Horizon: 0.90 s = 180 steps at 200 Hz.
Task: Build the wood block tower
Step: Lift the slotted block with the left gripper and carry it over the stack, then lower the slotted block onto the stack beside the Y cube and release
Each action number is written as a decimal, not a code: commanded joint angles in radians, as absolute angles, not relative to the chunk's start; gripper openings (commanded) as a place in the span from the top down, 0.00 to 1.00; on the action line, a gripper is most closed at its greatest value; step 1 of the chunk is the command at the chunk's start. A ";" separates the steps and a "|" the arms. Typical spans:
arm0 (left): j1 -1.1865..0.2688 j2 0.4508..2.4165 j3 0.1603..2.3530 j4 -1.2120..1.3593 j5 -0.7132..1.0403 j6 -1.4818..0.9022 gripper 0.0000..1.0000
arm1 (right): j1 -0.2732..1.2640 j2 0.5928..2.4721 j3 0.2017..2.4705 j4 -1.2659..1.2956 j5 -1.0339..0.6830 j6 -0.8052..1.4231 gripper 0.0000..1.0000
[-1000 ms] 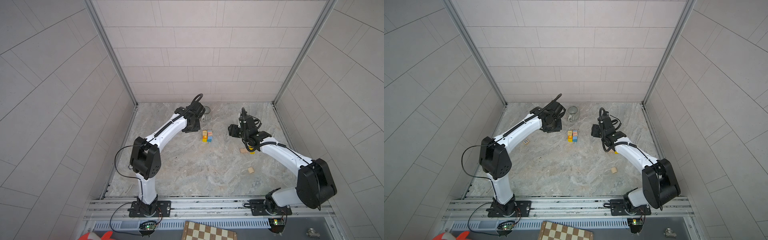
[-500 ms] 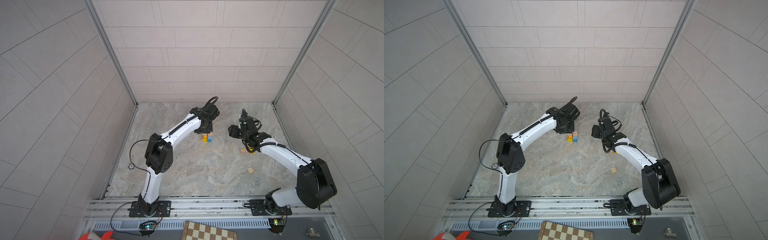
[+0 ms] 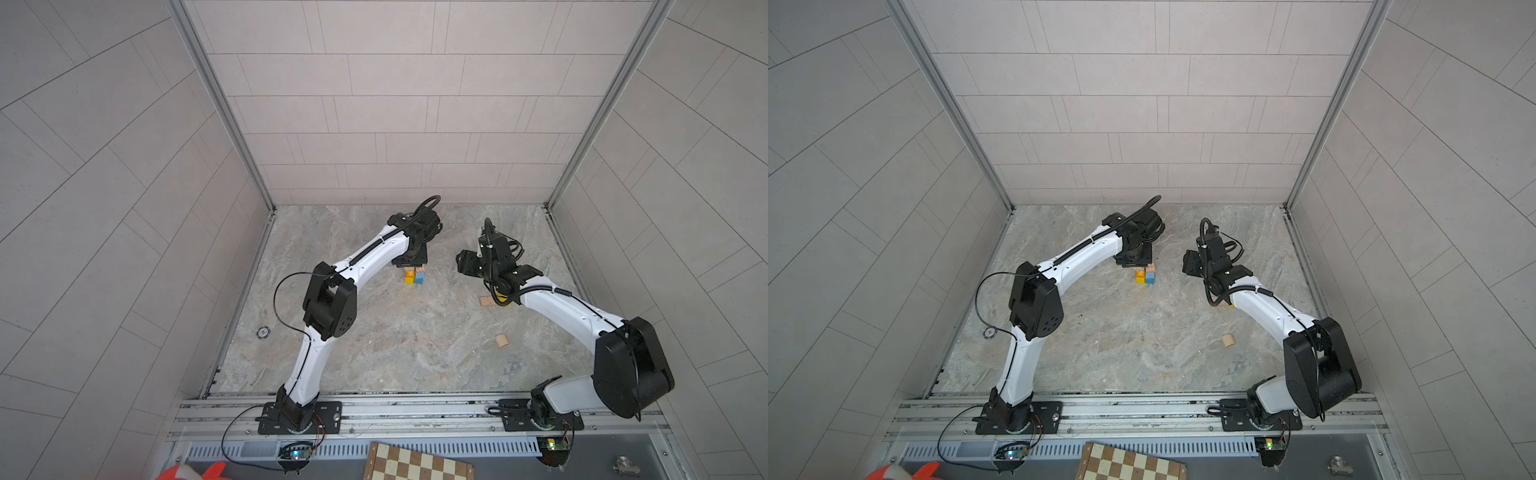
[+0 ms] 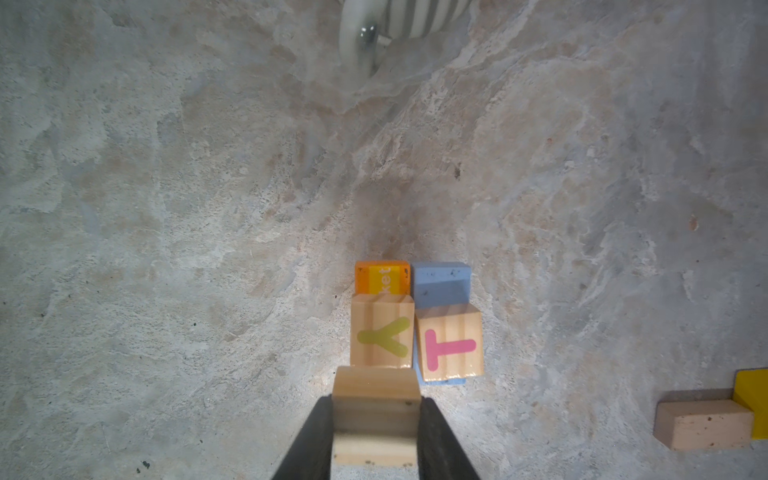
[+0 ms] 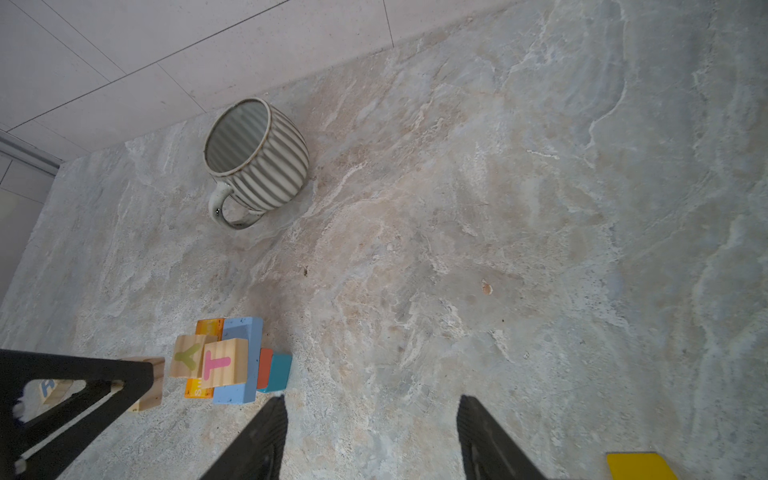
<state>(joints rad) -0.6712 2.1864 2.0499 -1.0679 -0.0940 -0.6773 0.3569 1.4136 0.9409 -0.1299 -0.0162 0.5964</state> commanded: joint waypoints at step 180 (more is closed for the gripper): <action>-0.650 2.255 2.131 -1.072 -0.074 -0.651 0.65 | 0.352 1.416 0.934 -0.115 -0.024 0.609 0.35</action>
